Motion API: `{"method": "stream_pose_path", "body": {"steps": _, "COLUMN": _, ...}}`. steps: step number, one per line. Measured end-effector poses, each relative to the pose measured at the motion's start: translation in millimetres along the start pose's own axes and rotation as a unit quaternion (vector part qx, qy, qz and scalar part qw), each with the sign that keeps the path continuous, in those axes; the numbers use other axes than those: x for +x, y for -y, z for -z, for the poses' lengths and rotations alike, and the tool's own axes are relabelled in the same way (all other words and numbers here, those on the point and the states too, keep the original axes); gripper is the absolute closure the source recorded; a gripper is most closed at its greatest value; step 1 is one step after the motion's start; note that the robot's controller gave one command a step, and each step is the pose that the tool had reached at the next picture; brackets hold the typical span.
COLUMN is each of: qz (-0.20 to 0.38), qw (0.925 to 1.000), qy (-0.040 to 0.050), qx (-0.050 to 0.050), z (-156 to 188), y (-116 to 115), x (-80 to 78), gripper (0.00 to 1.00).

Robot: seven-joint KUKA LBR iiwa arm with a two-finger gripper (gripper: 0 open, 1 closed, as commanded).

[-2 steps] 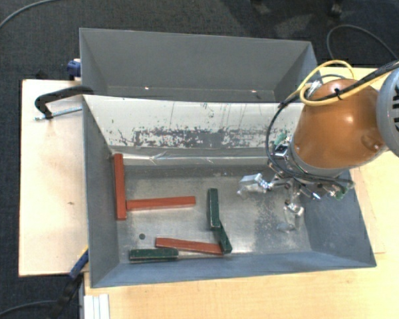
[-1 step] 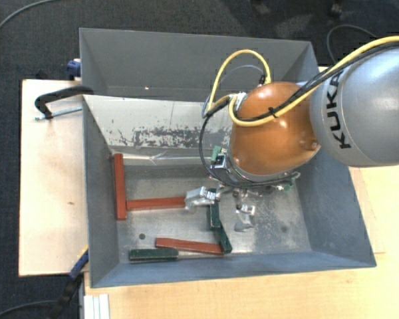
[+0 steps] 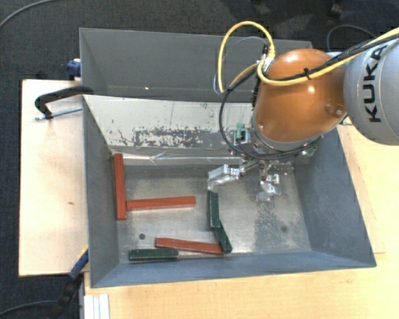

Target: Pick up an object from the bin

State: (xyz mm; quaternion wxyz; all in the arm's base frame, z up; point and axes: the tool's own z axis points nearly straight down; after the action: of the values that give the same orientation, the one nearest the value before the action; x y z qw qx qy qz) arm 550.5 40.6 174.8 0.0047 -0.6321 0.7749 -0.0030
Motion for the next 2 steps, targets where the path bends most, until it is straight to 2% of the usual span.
{"method": "stream_pose_path", "body": {"steps": 1, "qz": 0.039, "qw": 0.9992, "qy": 0.0001, "qx": -0.007, "z": -106.7, "y": -29.9, "x": -99.9, "gripper": 0.00}}
{"method": "stream_pose_path", "body": {"steps": 2, "qz": 0.051, "qw": 0.9987, "qy": 0.0009, "qx": -0.001, "z": -103.6, "y": 37.8, "x": -72.4, "gripper": 0.00}}
